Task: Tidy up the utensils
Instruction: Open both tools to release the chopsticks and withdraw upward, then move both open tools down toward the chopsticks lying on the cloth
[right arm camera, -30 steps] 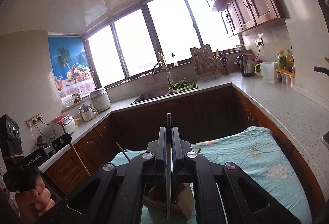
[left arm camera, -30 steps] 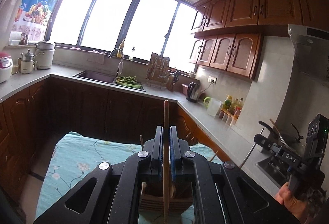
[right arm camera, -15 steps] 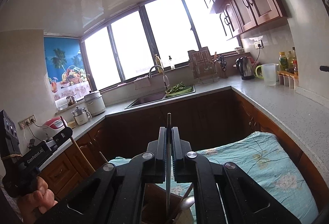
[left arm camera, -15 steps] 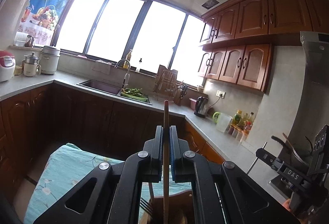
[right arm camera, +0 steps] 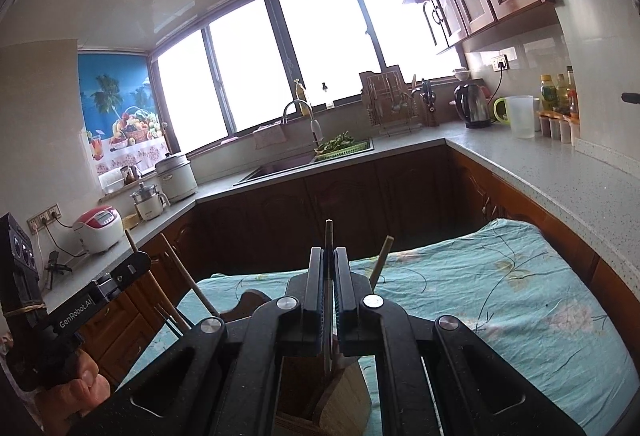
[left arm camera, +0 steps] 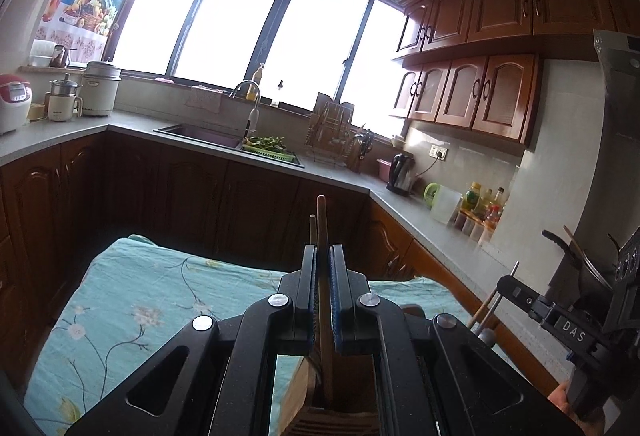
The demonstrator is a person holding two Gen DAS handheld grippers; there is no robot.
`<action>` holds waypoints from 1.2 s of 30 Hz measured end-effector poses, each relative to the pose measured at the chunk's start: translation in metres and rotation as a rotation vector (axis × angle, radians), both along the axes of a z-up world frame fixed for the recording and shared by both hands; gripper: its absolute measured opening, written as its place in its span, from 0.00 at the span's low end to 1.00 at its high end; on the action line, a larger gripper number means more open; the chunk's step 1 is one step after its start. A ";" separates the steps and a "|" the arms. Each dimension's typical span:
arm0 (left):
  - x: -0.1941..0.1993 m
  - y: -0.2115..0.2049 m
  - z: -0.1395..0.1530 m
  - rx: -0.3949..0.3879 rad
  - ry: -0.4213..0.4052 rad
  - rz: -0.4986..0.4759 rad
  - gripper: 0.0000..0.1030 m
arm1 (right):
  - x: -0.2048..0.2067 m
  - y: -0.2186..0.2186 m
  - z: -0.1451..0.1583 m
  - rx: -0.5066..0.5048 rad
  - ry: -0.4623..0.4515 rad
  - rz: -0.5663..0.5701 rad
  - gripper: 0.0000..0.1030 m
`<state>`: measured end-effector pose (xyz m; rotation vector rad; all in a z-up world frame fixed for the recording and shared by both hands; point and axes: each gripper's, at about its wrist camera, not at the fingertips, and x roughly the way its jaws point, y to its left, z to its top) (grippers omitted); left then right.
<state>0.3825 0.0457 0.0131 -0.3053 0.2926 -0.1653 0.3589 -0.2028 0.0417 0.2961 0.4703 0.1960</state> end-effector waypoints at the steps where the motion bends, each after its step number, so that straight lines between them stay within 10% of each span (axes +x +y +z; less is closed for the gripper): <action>1: -0.003 0.006 0.001 -0.002 0.006 -0.007 0.04 | 0.001 0.000 -0.003 -0.001 0.013 0.004 0.04; 22: 0.010 0.017 0.026 0.038 0.084 -0.029 0.09 | -0.001 -0.005 0.001 0.027 0.038 0.004 0.15; 24: 0.006 0.019 0.031 0.037 0.081 -0.022 0.23 | -0.008 -0.011 0.008 0.049 0.019 0.000 0.48; 29: -0.021 0.023 0.040 0.037 0.073 0.014 0.59 | -0.034 -0.027 0.026 0.096 -0.024 -0.013 0.95; 36: -0.092 0.012 0.036 0.088 0.058 0.049 0.84 | -0.083 -0.046 0.023 0.091 -0.002 -0.035 1.00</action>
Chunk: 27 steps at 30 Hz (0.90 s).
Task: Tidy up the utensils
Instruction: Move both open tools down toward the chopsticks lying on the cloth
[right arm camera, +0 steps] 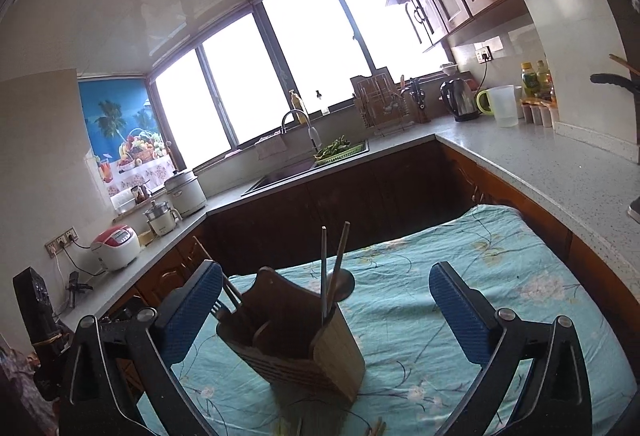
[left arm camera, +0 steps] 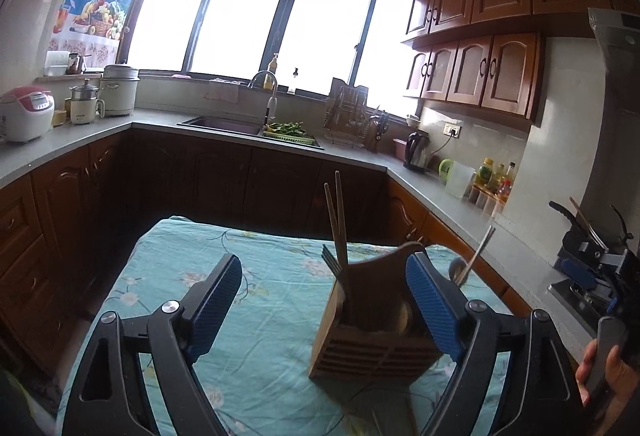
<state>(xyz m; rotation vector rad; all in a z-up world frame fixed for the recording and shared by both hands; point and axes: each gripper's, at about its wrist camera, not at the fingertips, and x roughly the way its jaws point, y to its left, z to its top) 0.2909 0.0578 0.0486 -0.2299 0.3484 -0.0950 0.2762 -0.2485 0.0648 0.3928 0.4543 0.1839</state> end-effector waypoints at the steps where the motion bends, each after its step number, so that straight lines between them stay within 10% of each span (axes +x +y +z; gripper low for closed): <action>1: -0.011 -0.004 -0.003 0.005 0.010 0.003 0.84 | -0.007 -0.003 -0.003 0.002 0.010 -0.005 1.00; 15: -0.088 -0.015 -0.009 -0.046 0.146 -0.036 0.84 | -0.086 -0.020 -0.051 -0.032 0.164 -0.038 1.00; 27: -0.078 -0.031 -0.027 -0.038 0.320 -0.068 0.83 | -0.100 -0.022 -0.087 -0.013 0.247 -0.038 1.00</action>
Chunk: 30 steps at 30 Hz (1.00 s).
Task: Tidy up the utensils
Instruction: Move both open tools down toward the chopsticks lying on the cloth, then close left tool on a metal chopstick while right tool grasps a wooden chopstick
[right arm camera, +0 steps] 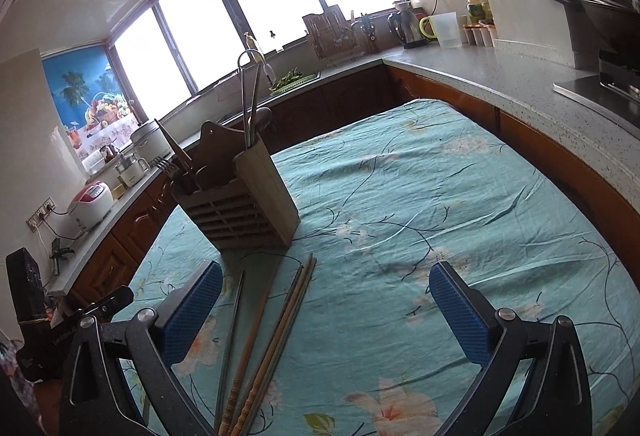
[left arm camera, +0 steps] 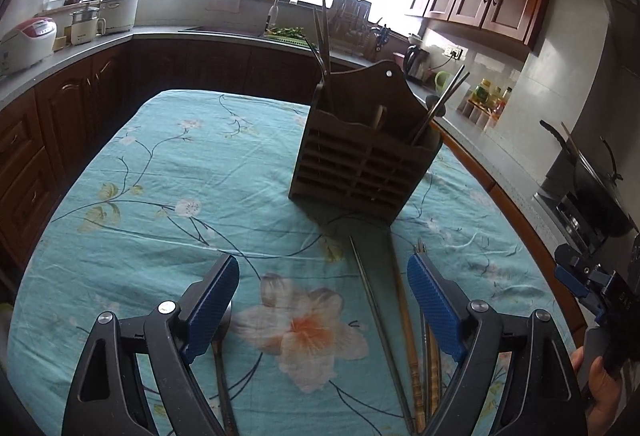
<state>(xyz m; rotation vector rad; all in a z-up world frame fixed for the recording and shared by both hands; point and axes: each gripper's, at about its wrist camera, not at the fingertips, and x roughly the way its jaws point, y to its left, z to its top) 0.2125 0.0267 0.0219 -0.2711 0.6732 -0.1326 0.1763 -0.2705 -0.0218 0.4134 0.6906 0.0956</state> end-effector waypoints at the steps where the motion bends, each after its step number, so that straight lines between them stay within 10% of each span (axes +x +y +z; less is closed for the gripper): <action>1: 0.003 -0.002 0.000 0.007 0.012 -0.004 0.83 | 0.001 0.001 -0.001 -0.001 0.005 0.002 1.00; 4: 0.012 -0.009 0.000 0.024 0.046 -0.011 0.80 | 0.006 0.004 -0.006 -0.019 0.019 0.011 0.96; 9: 0.032 -0.021 -0.005 0.038 0.101 -0.042 0.65 | 0.028 0.012 -0.023 -0.008 0.104 0.062 0.55; 15: 0.063 -0.036 -0.019 0.053 0.153 -0.073 0.59 | 0.060 0.033 -0.051 -0.012 0.204 0.123 0.32; 30: 0.125 -0.063 -0.068 0.106 0.281 -0.143 0.33 | 0.100 0.068 -0.085 -0.141 0.318 0.182 0.12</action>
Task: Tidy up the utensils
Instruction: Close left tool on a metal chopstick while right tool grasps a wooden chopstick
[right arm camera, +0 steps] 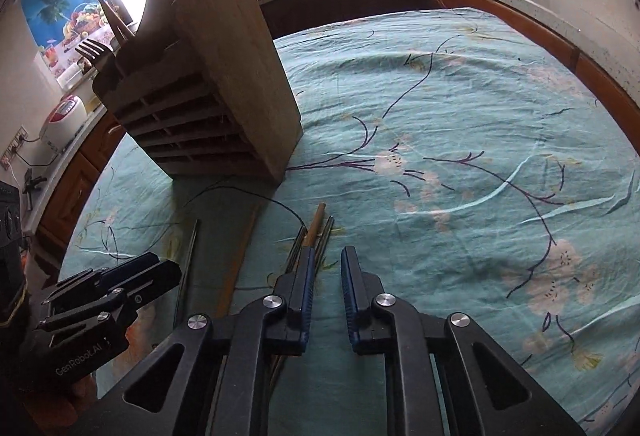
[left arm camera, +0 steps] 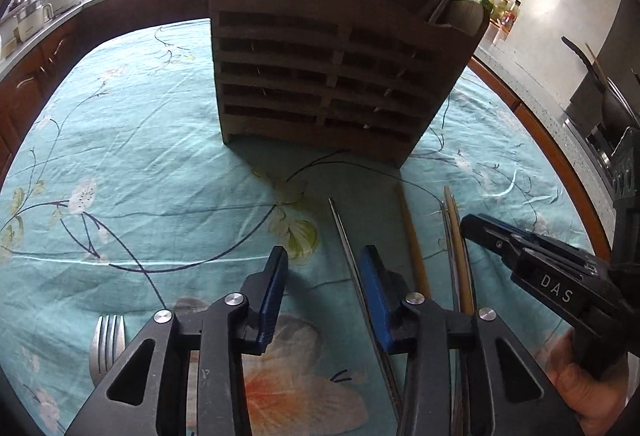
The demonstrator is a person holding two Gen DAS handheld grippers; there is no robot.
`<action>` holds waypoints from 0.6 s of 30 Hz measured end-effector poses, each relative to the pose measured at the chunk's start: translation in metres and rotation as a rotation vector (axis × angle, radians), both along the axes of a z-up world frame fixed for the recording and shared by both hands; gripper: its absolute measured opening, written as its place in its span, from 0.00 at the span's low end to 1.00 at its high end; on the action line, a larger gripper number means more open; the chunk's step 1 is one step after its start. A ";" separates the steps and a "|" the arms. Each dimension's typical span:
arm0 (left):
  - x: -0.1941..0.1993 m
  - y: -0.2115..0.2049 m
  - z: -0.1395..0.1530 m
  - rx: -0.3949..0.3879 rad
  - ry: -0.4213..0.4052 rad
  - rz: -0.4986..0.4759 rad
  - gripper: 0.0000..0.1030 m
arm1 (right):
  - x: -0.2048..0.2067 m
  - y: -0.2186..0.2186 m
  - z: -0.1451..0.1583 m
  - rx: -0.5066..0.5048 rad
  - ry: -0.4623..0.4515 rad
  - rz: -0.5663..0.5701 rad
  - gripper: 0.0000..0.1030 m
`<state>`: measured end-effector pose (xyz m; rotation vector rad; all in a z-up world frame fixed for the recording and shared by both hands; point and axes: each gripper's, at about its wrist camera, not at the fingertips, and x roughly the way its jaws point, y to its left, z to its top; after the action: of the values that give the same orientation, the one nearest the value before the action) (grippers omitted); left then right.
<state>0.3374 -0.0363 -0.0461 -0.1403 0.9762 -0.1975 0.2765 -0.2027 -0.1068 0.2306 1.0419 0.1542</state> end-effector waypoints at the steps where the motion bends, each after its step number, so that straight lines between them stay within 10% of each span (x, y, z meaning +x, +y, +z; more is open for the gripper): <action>1: 0.000 -0.002 -0.001 0.017 -0.011 -0.010 0.33 | 0.000 0.001 0.000 -0.011 0.000 0.008 0.12; 18: -0.023 0.013 0.003 0.039 0.003 -0.025 0.24 | 0.000 0.007 0.001 0.012 0.013 0.036 0.08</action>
<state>0.3147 -0.0233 -0.0429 -0.0931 0.9844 -0.2013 0.2767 -0.1958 -0.1060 0.2243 1.0591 0.1916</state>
